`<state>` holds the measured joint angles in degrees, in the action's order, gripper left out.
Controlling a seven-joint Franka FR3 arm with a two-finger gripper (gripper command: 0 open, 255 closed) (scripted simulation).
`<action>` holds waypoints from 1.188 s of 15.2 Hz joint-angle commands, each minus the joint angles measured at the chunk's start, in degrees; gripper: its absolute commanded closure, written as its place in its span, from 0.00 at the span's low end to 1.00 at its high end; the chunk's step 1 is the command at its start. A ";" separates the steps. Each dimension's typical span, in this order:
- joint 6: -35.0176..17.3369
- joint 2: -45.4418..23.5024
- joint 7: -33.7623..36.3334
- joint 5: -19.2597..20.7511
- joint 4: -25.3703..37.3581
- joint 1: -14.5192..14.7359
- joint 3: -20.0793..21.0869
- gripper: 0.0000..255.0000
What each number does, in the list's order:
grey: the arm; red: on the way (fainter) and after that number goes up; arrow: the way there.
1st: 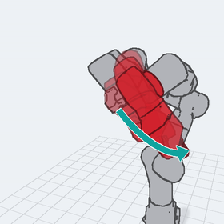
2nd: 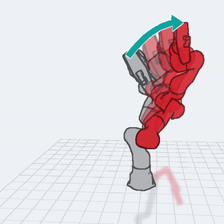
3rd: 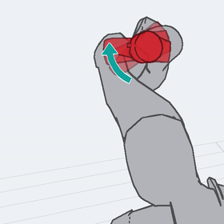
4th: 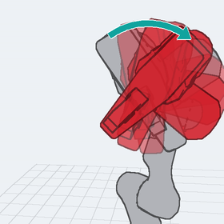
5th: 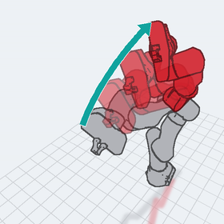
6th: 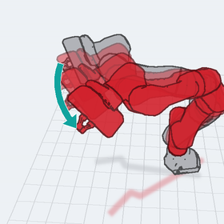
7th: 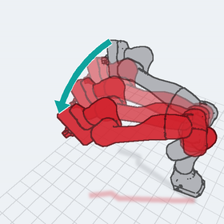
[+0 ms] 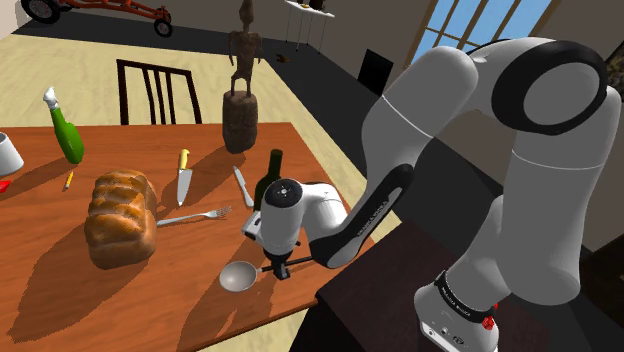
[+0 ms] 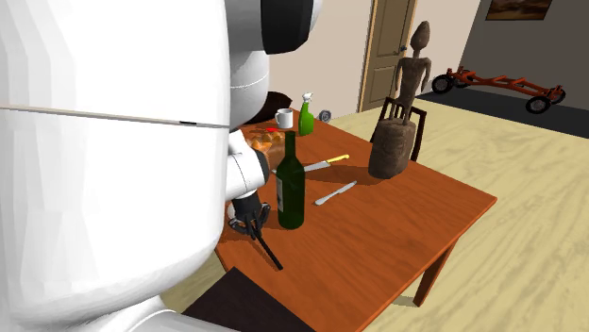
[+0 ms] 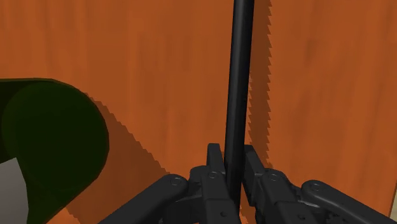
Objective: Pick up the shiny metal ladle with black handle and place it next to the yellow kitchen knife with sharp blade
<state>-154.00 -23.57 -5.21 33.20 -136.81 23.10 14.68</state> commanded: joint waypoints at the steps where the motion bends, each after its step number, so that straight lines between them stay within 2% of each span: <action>1: 0.01 -0.04 0.01 0.03 0.00 -0.15 -0.23 1.00; 4: 0.98 1.58 -1.06 -1.29 -0.56 -0.83 0.74 1.00; 18: 9.02 13.02 -9.96 -12.23 -2.54 -4.59 6.49 1.00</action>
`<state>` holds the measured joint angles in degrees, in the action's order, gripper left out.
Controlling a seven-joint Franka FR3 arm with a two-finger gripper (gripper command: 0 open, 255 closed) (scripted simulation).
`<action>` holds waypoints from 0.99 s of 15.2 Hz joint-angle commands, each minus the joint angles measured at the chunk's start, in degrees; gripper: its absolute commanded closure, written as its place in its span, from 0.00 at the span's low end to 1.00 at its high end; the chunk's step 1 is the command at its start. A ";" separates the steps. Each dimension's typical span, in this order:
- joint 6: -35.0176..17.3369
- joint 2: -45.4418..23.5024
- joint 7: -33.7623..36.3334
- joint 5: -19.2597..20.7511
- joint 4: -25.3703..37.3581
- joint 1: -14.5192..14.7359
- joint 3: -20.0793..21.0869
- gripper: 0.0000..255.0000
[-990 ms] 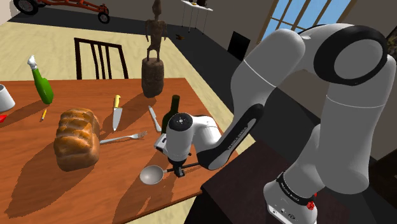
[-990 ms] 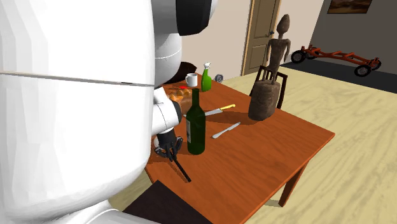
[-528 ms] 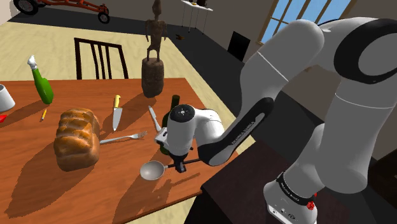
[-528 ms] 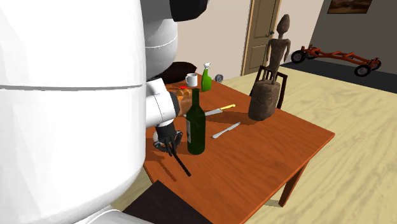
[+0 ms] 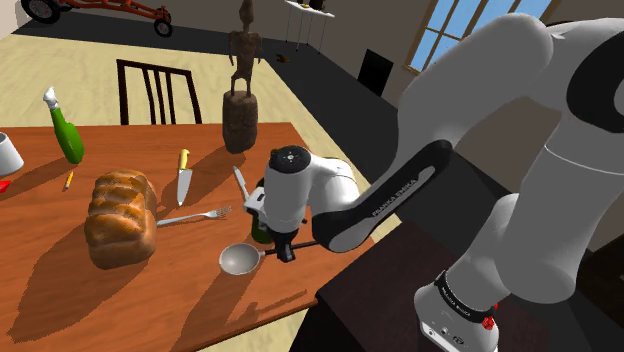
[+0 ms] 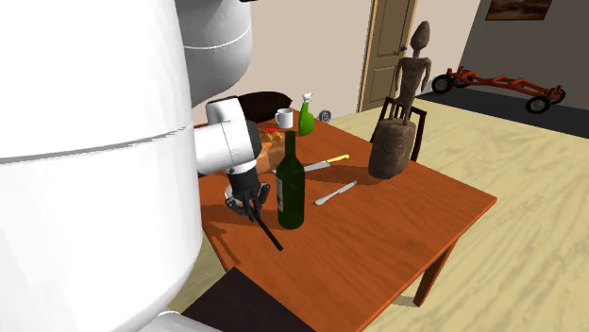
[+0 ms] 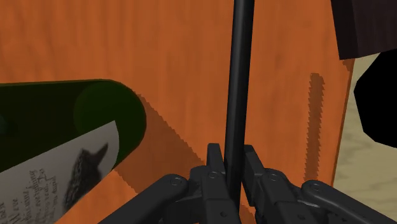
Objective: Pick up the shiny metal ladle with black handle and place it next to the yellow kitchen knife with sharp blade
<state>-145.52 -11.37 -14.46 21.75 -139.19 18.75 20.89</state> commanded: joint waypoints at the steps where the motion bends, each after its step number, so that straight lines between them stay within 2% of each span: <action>1: 1.17 1.61 -1.33 -1.56 -0.19 -0.39 0.54 1.00; 5: 3.72 4.63 -3.68 -4.48 -0.14 -0.80 1.40 1.00; 15: 7.96 -6.80 -13.45 -1.42 16.36 -5.95 -3.98 1.00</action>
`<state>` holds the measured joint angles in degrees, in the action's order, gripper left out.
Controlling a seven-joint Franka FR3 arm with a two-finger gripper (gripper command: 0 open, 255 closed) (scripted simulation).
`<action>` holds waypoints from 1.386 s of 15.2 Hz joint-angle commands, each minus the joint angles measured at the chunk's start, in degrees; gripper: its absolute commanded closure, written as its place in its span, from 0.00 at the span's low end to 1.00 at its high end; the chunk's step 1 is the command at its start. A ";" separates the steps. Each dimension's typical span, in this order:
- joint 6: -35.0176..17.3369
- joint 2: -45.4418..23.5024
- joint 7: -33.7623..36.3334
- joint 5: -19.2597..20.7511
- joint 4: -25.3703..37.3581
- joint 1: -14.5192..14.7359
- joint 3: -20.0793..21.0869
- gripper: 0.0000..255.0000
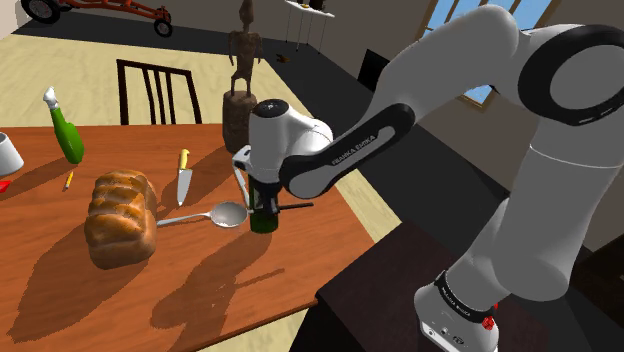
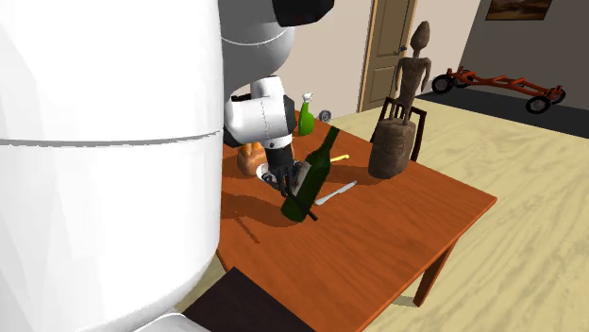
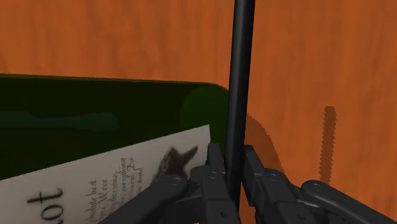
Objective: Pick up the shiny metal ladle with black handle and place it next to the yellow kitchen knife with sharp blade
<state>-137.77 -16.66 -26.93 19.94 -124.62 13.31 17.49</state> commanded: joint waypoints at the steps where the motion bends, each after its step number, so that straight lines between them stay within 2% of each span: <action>1: 0.81 -2.79 -1.94 0.51 3.77 -0.91 -0.99 1.00; 11: 8.71 -17.04 -11.35 0.68 27.01 -3.95 -3.93 1.00; 21: 3.83 -22.11 -9.58 2.61 27.04 -3.16 -5.22 1.00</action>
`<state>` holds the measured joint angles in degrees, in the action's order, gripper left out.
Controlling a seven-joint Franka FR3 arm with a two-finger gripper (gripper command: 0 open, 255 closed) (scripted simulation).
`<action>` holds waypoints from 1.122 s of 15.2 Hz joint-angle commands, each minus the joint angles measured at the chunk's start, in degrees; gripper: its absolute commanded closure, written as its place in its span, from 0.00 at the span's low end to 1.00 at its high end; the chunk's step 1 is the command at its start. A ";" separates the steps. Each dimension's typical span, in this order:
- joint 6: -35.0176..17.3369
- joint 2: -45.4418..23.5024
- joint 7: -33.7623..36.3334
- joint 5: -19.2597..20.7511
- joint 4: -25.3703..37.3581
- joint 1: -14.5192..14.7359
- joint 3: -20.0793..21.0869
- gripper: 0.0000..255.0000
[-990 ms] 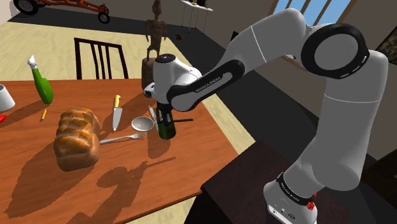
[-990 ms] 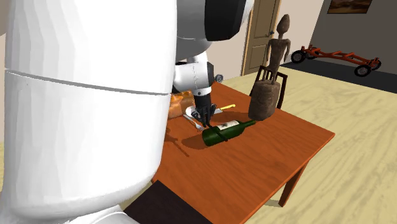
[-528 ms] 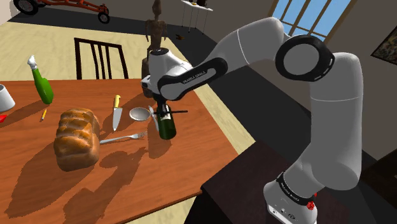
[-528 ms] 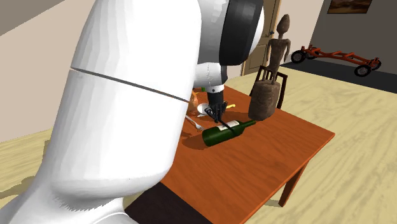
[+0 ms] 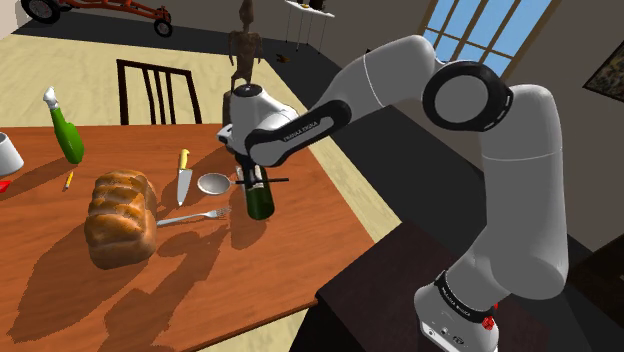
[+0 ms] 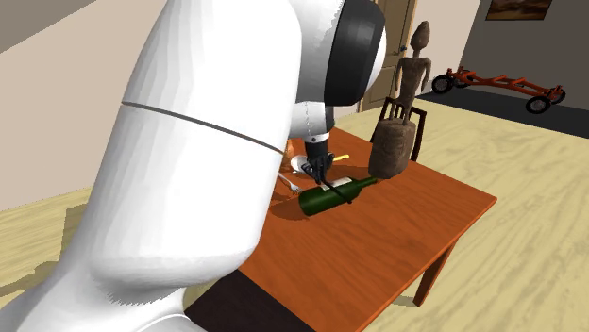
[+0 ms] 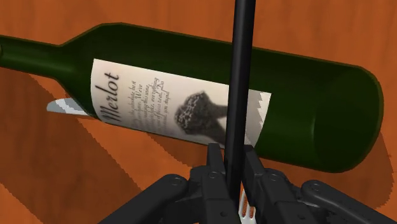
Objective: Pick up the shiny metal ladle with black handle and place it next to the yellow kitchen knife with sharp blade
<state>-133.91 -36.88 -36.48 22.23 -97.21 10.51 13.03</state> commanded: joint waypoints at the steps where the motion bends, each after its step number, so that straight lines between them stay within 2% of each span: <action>1: -0.49 -2.44 0.14 0.50 -0.30 -0.26 -0.91 1.00; 9: -4.16 -6.94 0.97 1.07 0.72 1.29 -2.96 1.00; 13: -4.27 -6.76 0.95 1.06 0.59 1.24 -2.94 1.00; 14: -4.27 -6.76 0.95 1.06 0.59 1.24 -2.94 0.00; 17: -0.58 -4.52 3.57 2.01 2.20 4.21 -3.34 0.00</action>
<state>-135.59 -42.29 -33.70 23.94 -95.21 13.88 9.79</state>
